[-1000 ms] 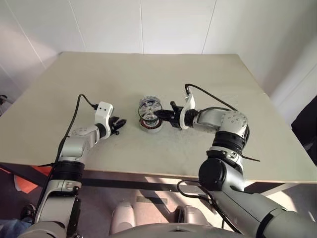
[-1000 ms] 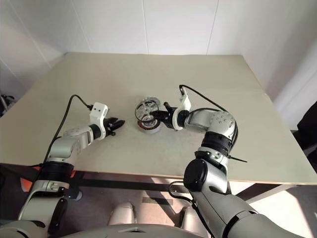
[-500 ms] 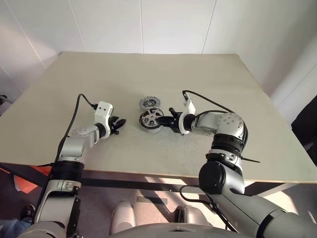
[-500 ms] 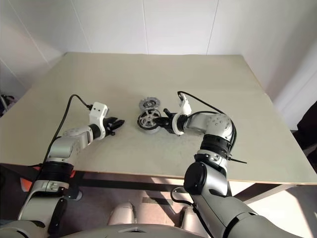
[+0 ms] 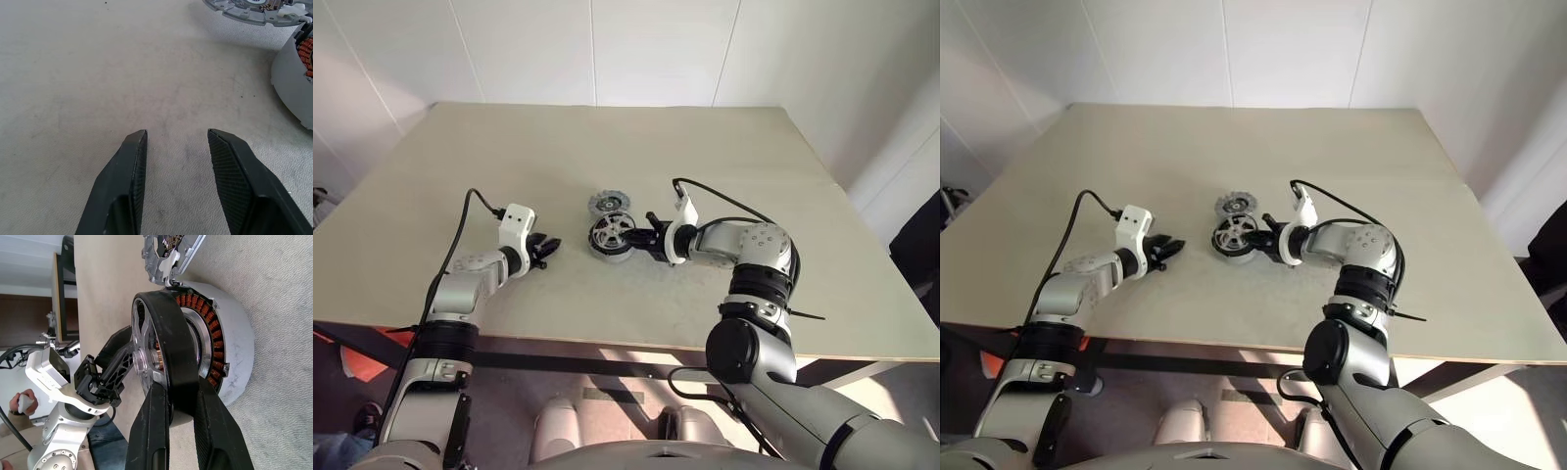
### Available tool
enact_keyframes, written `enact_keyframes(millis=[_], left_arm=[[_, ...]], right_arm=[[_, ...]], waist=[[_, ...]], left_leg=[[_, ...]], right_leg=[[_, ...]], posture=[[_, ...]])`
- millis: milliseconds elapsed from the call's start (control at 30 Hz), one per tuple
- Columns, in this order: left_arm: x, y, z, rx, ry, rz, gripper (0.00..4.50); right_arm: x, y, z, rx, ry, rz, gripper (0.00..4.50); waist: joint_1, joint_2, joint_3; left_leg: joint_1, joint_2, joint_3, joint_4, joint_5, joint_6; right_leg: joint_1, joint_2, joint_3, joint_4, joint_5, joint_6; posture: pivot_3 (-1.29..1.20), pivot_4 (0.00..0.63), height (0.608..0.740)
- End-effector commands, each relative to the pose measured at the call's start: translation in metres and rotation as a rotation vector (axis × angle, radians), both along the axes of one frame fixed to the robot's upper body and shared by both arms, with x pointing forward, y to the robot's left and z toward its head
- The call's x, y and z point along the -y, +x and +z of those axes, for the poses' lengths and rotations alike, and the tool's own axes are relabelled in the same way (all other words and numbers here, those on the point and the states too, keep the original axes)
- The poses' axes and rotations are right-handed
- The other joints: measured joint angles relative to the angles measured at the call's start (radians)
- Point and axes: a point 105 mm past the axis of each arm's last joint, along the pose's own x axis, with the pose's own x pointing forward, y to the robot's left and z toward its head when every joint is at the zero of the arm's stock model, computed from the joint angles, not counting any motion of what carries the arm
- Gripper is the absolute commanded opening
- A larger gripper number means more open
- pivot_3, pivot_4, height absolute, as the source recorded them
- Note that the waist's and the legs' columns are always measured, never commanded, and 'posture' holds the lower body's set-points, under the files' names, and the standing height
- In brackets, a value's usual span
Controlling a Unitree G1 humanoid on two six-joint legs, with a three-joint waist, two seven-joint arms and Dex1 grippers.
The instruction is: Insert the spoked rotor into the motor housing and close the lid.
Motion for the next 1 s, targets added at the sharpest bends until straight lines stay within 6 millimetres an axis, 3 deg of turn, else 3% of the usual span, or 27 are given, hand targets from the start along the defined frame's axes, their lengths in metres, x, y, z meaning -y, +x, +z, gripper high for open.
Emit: enact_keyframes(millis=[33,900,1000], left_arm=[[-0.003,0.004,0.017,0.064,0.018,0.000,2.06],[-0.005,0.002,0.014,0.059,0.026,0.012,2.06],[-0.005,0.002,0.014,0.058,0.028,0.012,2.06]], right_arm=[[-0.035,-0.001,0.029,0.078,0.079,0.089,0.36],[-0.048,-0.003,0.025,0.063,0.083,0.112,0.36],[-0.048,0.001,0.038,0.144,0.071,0.110,1.36]], waist=[[0.000,0.000,0.000],[0.000,0.000,0.000],[0.000,0.000,0.000]], left_leg=[[0.000,0.000,0.000,0.000,0.000,0.000],[0.000,0.000,0.000,0.000,0.000,0.000],[0.000,0.000,0.000,0.000,0.000,0.000]], right_leg=[[0.000,0.000,0.000,0.000,0.000,0.000],[0.000,0.000,0.000,0.000,0.000,0.000],[0.000,0.000,0.000,0.000,0.000,0.000]], posture=[[0.00,0.000,0.740],[0.00,0.000,0.740],[0.00,0.000,0.740]])
